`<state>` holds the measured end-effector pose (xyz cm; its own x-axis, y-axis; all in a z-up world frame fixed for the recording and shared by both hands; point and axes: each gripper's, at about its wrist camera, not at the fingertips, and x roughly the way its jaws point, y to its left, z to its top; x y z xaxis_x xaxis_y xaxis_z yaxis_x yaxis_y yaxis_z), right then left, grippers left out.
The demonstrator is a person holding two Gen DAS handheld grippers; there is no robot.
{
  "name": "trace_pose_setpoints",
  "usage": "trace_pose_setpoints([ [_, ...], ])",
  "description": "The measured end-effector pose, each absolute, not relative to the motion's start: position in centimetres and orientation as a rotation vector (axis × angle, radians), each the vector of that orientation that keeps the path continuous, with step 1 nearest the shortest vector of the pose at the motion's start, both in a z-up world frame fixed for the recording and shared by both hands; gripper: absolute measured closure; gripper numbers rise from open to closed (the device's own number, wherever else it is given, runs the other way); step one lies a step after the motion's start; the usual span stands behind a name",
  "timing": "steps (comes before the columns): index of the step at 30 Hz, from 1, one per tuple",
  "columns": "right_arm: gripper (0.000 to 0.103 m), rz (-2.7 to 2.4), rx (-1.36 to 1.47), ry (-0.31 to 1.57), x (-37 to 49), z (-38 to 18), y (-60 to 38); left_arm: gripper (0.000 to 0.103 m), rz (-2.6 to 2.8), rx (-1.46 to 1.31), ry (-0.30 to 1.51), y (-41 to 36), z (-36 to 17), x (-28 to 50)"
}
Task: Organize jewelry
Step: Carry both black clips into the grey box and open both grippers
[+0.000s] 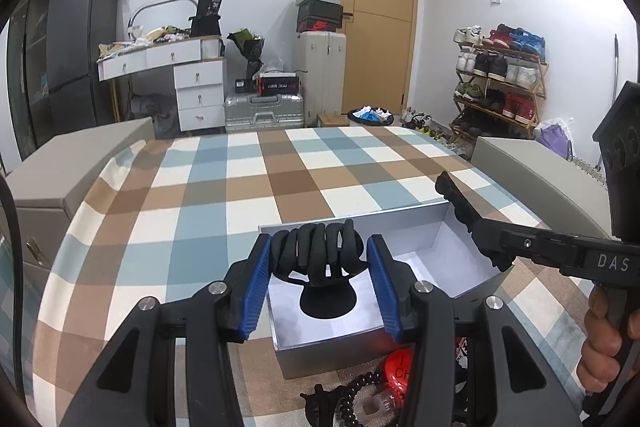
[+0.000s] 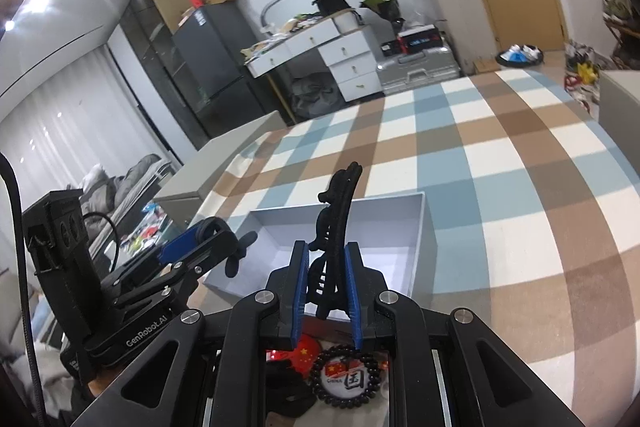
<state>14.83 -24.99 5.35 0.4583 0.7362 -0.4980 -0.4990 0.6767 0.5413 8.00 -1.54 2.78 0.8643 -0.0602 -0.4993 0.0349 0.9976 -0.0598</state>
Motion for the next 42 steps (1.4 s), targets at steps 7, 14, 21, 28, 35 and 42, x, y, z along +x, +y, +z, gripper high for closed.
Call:
trace_pose_setpoints([
  [7,0.084,0.759,0.336,0.798,14.7,4.8,-24.7,0.061,-0.054,-0.048,0.538,-1.8,2.5,8.3],
  [14,0.082,0.774,0.334,0.763,14.2,5.7,-24.9,0.061,-0.056,-0.051,0.535,-1.9,2.5,8.3],
  [21,0.065,0.783,0.321,0.75,13.8,6.1,-24.7,0.045,-0.066,-0.087,0.559,-1.4,2.5,8.5],
  [28,0.045,0.762,0.301,0.753,13.7,6.4,-25.2,0.019,-0.028,-0.136,0.56,-0.4,3.2,7.8],
  [35,0.004,0.743,0.216,0.749,12.3,6.3,-26.2,0.001,-0.019,-0.072,0.544,-0.9,3.6,5.6],
  [42,0.001,0.699,0.222,0.768,11.7,5.4,-27.8,0.001,0.007,-0.062,0.547,-0.2,2.7,3.4],
])
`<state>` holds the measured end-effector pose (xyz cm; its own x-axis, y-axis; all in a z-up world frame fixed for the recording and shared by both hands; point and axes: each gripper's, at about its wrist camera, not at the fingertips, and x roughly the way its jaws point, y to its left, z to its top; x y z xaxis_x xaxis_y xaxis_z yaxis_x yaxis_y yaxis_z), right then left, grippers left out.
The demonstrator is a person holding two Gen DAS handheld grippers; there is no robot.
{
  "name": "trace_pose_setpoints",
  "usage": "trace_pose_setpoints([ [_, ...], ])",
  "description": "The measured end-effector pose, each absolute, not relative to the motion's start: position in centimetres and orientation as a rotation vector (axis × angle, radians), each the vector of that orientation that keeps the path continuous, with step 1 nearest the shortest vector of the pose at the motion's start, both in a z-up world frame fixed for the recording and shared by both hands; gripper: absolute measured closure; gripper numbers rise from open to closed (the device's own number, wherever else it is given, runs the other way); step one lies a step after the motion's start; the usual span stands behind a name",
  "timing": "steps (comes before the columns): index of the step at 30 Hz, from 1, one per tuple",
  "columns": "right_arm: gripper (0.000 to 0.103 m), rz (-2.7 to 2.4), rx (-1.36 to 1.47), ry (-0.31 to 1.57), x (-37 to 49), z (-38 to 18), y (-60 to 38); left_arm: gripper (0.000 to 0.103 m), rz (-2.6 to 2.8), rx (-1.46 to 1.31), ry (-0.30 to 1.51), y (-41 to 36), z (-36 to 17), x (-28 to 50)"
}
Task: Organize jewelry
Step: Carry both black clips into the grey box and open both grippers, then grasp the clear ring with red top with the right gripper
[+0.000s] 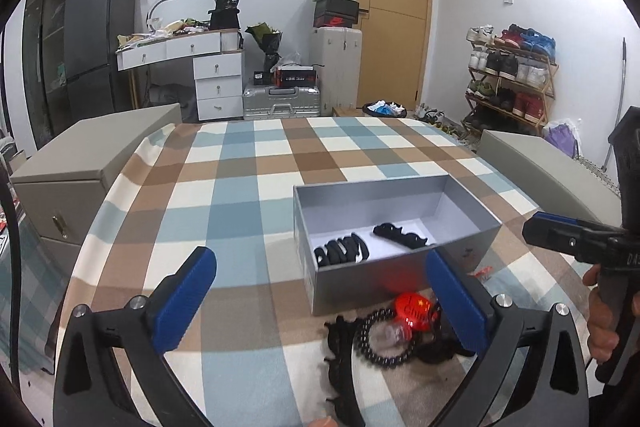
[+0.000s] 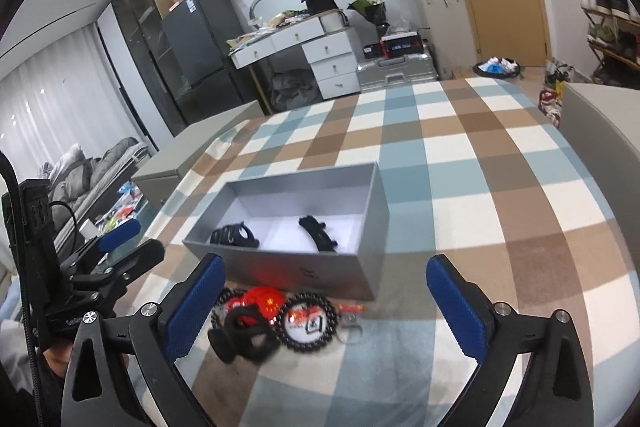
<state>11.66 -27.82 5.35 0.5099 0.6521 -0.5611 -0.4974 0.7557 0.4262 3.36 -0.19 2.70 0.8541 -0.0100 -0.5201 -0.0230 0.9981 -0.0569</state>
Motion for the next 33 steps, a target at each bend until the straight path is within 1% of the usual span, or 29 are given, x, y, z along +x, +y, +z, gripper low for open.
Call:
trace_pose_setpoints([
  [8,0.001,0.661,0.166,0.841,11.0,2.8,-27.9,0.001,0.018,0.001,0.556,-0.1,1.1,2.5],
  [17,0.003,0.625,0.026,0.88,10.7,1.8,-26.5,0.001,0.03,-0.01,0.633,0.6,-0.5,3.5],
  [19,0.011,0.625,0.008,0.893,10.8,1.5,-26.4,0.001,0.039,-0.003,0.638,0.6,-0.6,3.4],
  [23,0.016,0.576,-0.021,0.908,11.3,1.2,-26.2,0.001,0.039,0.004,0.642,0.6,-0.8,3.3],
  [25,0.022,0.568,-0.022,0.921,11.7,0.9,-26.2,0.001,0.038,0.009,0.648,0.5,-0.9,3.3],
  [33,0.024,0.567,-0.043,0.945,12.2,0.3,-25.9,0.001,0.03,0.033,0.651,0.1,-1.0,3.1],
])
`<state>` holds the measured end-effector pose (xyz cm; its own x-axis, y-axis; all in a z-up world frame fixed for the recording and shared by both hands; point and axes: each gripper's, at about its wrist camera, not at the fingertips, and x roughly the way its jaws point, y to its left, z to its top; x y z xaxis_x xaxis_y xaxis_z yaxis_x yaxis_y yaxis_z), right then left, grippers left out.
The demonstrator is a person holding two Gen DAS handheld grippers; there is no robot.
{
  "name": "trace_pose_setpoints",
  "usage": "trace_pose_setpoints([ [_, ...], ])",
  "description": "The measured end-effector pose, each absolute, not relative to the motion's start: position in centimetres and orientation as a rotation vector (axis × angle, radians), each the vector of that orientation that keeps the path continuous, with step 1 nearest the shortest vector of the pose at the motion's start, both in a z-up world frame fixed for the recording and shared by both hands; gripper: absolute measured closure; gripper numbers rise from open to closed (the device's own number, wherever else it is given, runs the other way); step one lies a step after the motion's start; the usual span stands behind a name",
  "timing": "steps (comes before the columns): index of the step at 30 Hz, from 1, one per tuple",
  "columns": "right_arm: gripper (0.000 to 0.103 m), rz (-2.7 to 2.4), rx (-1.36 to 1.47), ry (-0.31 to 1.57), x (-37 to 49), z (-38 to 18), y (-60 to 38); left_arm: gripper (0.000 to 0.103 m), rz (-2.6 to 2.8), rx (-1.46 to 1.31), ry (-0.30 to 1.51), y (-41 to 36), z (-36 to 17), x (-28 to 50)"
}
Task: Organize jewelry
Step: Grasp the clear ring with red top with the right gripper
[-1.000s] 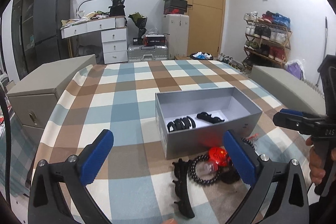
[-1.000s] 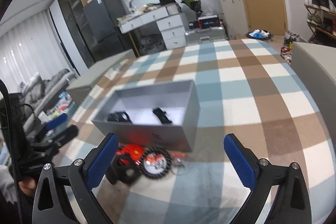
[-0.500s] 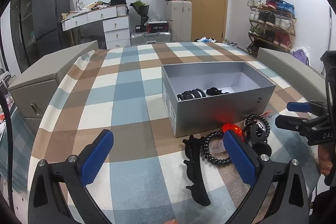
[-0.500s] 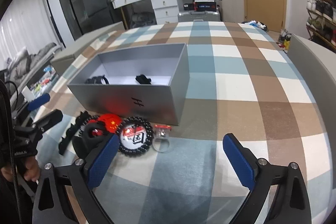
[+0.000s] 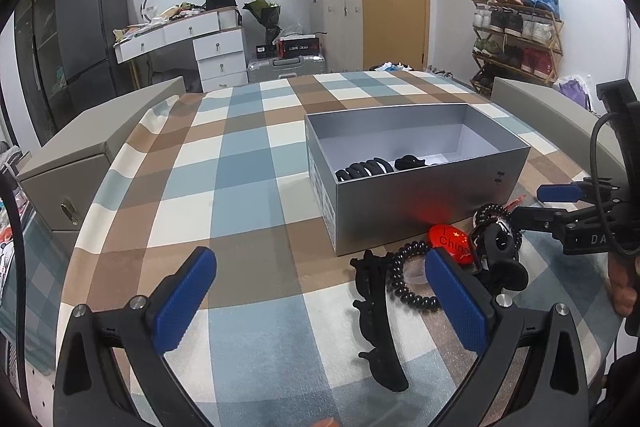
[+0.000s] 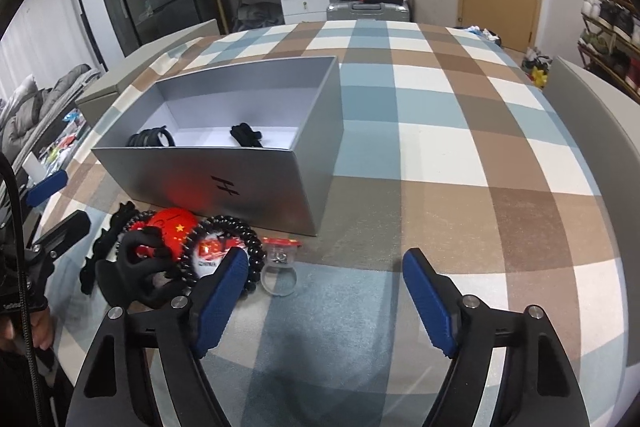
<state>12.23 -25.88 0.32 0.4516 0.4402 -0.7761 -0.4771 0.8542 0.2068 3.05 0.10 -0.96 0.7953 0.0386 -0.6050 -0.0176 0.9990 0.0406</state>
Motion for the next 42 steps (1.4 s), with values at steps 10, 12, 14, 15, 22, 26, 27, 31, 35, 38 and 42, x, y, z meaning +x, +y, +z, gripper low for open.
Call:
trace_pose_setpoints([
  [10,0.024,0.505,-0.069,0.941,12.4,0.1,-26.3,0.001,0.023,0.028,0.66,0.1,-0.9,3.3],
  [12,0.025,0.503,-0.093,0.935,12.3,0.1,-25.9,0.001,0.021,0.026,0.662,0.2,-1.0,3.3],
  [14,0.028,0.504,-0.115,0.93,12.2,0.1,-25.5,0.001,0.022,0.027,0.66,0.1,-1.0,3.3],
  [15,0.029,0.502,-0.123,0.929,12.2,0.1,-25.3,0.001,0.02,0.027,0.66,0.1,-1.0,3.3],
  [22,0.036,0.515,-0.142,0.918,12.2,0.1,-24.7,0.001,0.018,0.032,0.661,0.1,-1.1,3.4],
  [26,0.044,0.537,-0.149,0.909,12.0,0.2,-24.5,0.001,0.016,0.03,0.665,0.1,-1.1,3.4],
  [27,0.047,0.547,-0.152,0.906,11.9,0.3,-24.5,0.001,0.017,0.029,0.664,0.1,-1.1,3.4],
  [31,0.058,0.561,-0.161,0.892,11.6,0.3,-24.3,0.001,0.014,0.028,0.667,0.1,-1.1,3.4],
  [35,0.062,0.561,-0.16,0.887,11.5,0.3,-24.3,0.001,0.018,0.025,0.667,0.2,-1.1,3.3],
  [38,0.069,0.557,-0.155,0.886,11.5,0.4,-24.5,0.001,0.016,0.026,0.669,0.2,-1.1,3.3],
  [42,0.079,0.56,-0.144,0.885,11.6,0.4,-24.6,0.001,0.017,0.026,0.668,0.2,-1.1,3.3],
])
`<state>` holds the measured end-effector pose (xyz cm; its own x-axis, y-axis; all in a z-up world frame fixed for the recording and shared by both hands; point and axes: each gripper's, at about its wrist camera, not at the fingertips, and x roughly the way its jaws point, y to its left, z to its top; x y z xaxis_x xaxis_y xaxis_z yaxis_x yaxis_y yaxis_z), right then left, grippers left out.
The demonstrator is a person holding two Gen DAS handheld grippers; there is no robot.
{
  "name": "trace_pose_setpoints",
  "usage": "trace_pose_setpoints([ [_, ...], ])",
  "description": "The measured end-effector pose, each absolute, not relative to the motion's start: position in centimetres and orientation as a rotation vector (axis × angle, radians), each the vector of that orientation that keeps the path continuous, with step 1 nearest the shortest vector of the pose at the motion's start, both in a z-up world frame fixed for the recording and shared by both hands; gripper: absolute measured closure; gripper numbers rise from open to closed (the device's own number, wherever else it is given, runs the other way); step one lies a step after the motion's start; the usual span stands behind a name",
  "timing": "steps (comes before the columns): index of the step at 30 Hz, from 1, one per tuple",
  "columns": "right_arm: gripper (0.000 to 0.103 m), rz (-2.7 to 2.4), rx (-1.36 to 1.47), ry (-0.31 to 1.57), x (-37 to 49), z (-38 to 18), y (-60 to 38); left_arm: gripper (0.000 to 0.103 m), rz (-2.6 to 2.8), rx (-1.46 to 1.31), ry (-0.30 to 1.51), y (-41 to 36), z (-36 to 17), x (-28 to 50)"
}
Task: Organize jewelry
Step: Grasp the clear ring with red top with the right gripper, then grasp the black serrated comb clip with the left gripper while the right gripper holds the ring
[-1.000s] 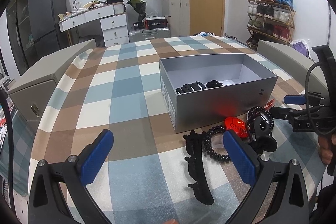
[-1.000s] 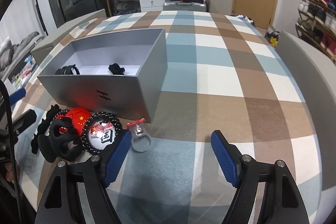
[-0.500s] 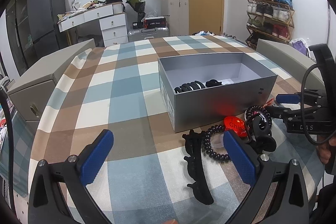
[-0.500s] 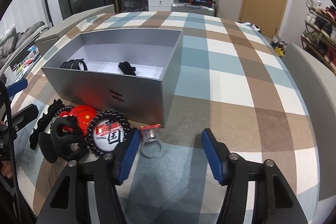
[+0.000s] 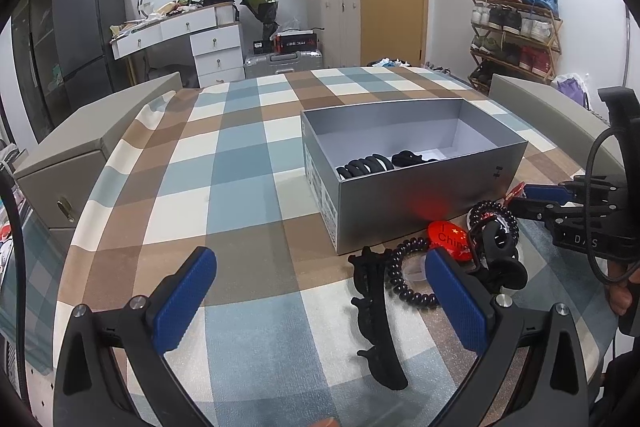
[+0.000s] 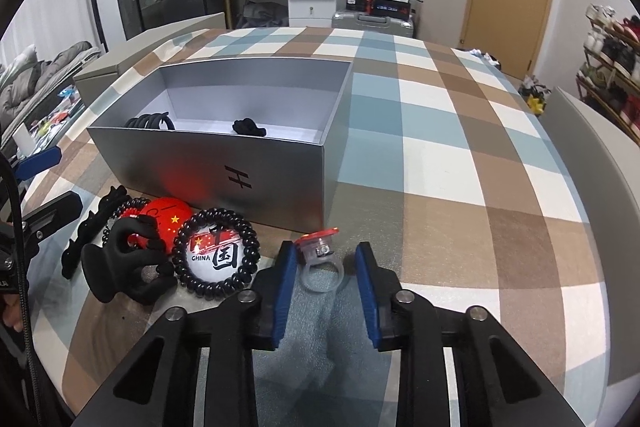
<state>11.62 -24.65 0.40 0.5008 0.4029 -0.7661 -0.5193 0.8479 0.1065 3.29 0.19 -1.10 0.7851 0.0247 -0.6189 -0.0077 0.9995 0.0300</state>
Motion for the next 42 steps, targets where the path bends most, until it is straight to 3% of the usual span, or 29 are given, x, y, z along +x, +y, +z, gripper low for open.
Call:
trace_pose_setpoints([
  [2,0.084,0.561,-0.142,0.884,11.6,0.4,-24.7,0.001,0.016,0.028,0.669,0.1,-1.1,3.3],
  [15,0.085,0.604,-0.058,0.836,10.3,1.3,-25.8,0.001,0.024,0.035,0.68,0.1,-1.1,3.2],
  [26,0.085,0.64,-0.026,0.764,9.3,2.8,-25.9,0.003,-0.008,0.037,0.831,-0.3,-2.2,3.4],
  [31,0.085,0.635,-0.021,0.753,9.4,3.0,-26.2,0.036,-0.032,0.07,0.865,-1.0,-2.8,3.5],
  [36,0.085,0.633,-0.022,0.751,9.4,3.0,-26.3,0.056,-0.059,0.052,0.866,-1.1,-2.7,3.1],
  [40,0.085,0.635,-0.026,0.751,9.4,3.0,-26.2,0.092,-0.102,0.045,0.865,-1.3,-2.6,3.0],
  [42,0.085,0.636,-0.028,0.748,9.4,3.0,-26.2,0.093,-0.104,0.046,0.864,-1.4,-2.6,2.9],
])
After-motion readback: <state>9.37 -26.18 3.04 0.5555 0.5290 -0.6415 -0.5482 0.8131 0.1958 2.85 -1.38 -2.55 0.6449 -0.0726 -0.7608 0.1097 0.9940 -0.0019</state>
